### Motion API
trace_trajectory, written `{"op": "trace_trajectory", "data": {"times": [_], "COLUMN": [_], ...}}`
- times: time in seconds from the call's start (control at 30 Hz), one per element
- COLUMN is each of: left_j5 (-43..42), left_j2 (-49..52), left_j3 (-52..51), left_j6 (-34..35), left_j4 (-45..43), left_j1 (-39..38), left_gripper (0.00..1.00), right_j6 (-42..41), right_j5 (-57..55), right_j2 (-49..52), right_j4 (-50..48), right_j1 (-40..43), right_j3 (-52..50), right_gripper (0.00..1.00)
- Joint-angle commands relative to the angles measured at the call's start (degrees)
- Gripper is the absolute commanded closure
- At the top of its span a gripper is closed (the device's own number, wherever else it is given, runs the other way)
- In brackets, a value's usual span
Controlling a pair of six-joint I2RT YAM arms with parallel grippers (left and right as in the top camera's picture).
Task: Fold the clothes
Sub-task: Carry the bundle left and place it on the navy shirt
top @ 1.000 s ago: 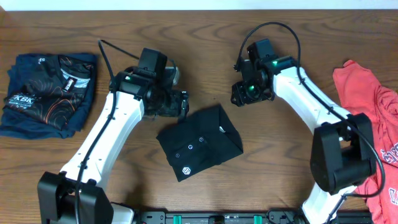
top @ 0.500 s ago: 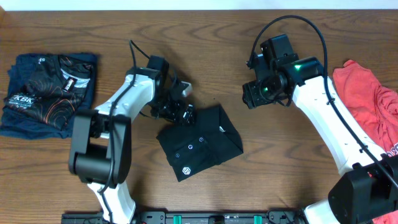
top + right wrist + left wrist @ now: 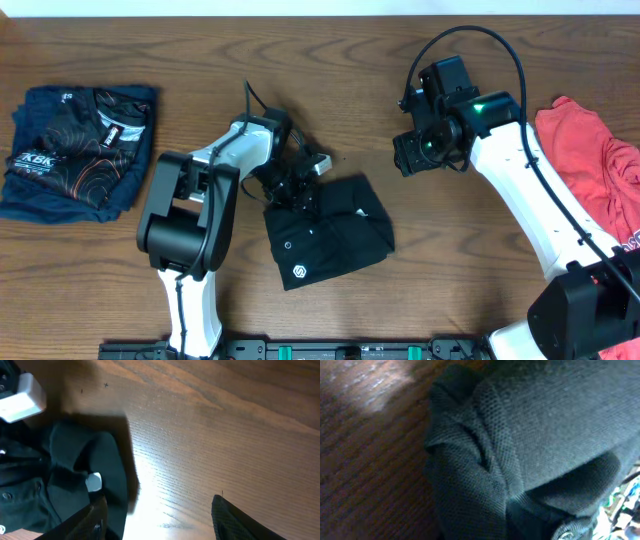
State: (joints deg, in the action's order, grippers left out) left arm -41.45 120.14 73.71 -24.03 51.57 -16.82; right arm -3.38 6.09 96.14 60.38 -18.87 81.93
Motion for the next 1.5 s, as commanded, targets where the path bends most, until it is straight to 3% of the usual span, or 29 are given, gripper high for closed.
{"op": "trace_trajectory", "data": {"times": [0.0, 0.17, 0.37, 0.73, 1.13, 1.17, 1.2, 1.27, 1.47], "left_j5": [5.51, 17.40, 23.96, 37.83, 38.07, 38.07, 38.07, 38.03, 37.44], "left_j2": [-0.31, -5.62, -16.50, -33.14, -29.27, -28.33, -27.41, -25.86, -26.97], "left_j3": [2.21, 7.06, 8.31, 8.31, 8.28, 8.28, 8.28, 8.28, 8.79], "left_j6": [3.72, 15.37, 24.85, 26.29, 26.29, 26.29, 26.29, 26.32, 29.77], "left_j4": [0.02, -0.55, -4.33, -15.06, -22.56, -22.58, -22.56, -22.53, -22.99], "left_j1": [1.31, 5.81, 13.62, 28.85, 44.54, 45.81, 46.80, 48.61, 52.26], "left_gripper": [0.94, 0.94, 0.94, 0.94, 0.94, 0.86, 0.69, 0.02, 0.02], "right_j6": [0.39, -1.99, -2.43, -2.38, -2.38, -2.36, -2.36, -2.38, -2.36], "right_j5": [-2.82, -7.26, -7.80, -7.78, -7.78, -7.78, -7.78, -7.76, -7.78], "right_j2": [-0.46, -0.46, -0.46, -0.46, -0.46, -0.46, -0.46, -0.46, -0.46], "right_j4": [0.63, 2.34, 3.08, 3.56, 3.98, 3.98, 3.98, 4.00, 4.44], "right_j1": [-0.13, 0.94, 3.89, 7.80, 8.00, 8.00, 8.00, 8.00, 8.00], "right_j3": [0.87, 0.87, 0.87, 0.87, 0.87, 0.87, 0.87, 0.87, 0.87], "right_gripper": [0.36, 0.37, 0.38, 0.38, 0.38, 0.38, 0.38, 0.38, 0.38]}}
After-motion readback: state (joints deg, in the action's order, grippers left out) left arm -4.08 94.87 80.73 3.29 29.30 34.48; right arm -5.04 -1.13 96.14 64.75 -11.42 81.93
